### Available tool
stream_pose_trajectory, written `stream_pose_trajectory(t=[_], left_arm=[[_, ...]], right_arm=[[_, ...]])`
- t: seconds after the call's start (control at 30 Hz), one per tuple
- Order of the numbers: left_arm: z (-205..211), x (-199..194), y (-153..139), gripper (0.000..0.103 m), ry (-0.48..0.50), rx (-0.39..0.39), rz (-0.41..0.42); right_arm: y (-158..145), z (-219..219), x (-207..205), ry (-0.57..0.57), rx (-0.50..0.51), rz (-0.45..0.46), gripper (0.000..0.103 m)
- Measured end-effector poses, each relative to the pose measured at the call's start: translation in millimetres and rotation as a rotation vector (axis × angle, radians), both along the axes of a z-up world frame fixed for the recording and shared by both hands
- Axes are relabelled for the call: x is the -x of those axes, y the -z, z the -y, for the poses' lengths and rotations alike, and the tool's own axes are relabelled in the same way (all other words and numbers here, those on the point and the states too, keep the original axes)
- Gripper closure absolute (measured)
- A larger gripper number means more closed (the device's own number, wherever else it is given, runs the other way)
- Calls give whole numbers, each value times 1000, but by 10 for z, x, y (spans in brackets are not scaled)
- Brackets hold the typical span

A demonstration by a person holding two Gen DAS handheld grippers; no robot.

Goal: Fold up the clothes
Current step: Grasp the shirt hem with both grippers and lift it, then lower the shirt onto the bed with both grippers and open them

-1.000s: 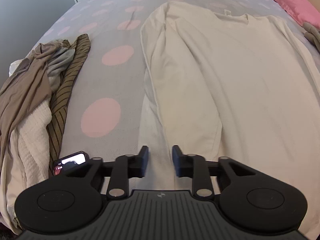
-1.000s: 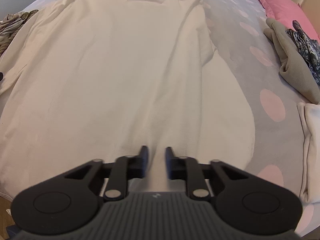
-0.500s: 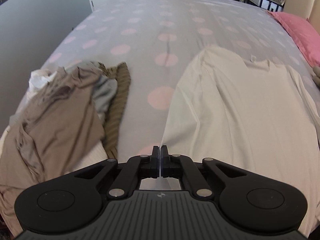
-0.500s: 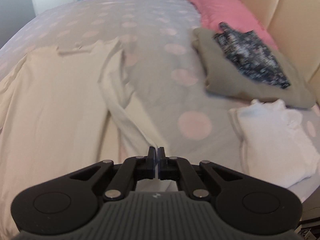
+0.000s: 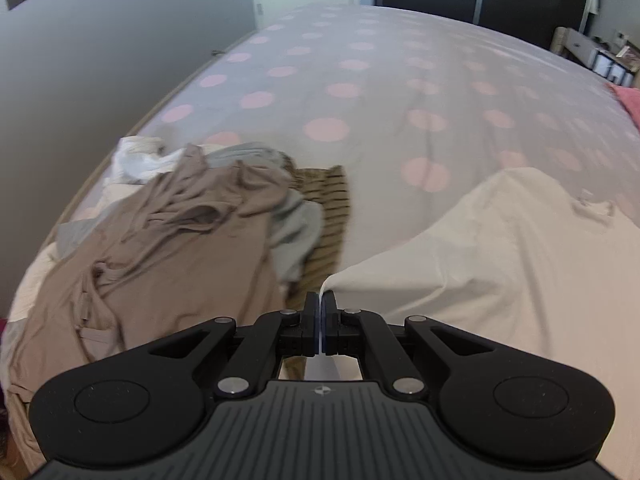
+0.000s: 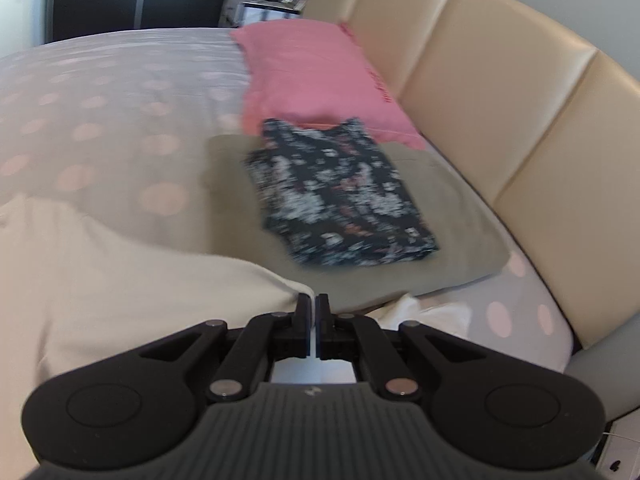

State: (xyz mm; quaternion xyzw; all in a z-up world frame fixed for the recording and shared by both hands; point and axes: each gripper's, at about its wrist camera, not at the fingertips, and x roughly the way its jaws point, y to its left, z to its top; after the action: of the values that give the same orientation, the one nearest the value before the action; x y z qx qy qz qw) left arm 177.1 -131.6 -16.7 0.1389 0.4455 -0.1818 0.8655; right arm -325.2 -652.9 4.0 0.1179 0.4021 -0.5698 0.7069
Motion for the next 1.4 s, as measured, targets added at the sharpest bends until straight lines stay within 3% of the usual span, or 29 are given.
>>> stream_pose_trajectory(t=[0.3, 0.5, 0.53, 0.57, 0.6, 0.67, 0.8, 0.9, 1.13, 1.4], left_arm=[[-3, -363, 92, 103, -118, -99, 120], [131, -335, 180, 102, -44, -140, 163], [154, -306, 167, 99, -24, -139, 173], [177, -265, 141, 90, -8, -131, 184], [200, -219, 112, 79, 6, -121, 195], [252, -94, 46, 71, 37, -112, 233], [398, 234, -80, 70, 137, -84, 237], [516, 512, -102, 70, 221, -58, 193], [739, 1221, 145, 70, 401, -72, 74], [872, 2072, 508, 70, 613, -152, 15]], right_arm=[[413, 682, -122, 113, 5, -54, 102], [530, 720, -158, 86, 8, -66, 98], [515, 674, -154, 70, 19, -62, 94], [499, 628, -150, 53, 30, -58, 89], [484, 582, -146, 36, 40, -54, 77], [426, 459, -123, 12, 67, -31, 73], [310, 93, -97, -47, 122, 15, 67], [311, -230, -120, -130, 38, 56, 65], [695, -1077, -187, -356, -292, 62, 66], [1147, -1914, 93, -535, -517, 17, 67]])
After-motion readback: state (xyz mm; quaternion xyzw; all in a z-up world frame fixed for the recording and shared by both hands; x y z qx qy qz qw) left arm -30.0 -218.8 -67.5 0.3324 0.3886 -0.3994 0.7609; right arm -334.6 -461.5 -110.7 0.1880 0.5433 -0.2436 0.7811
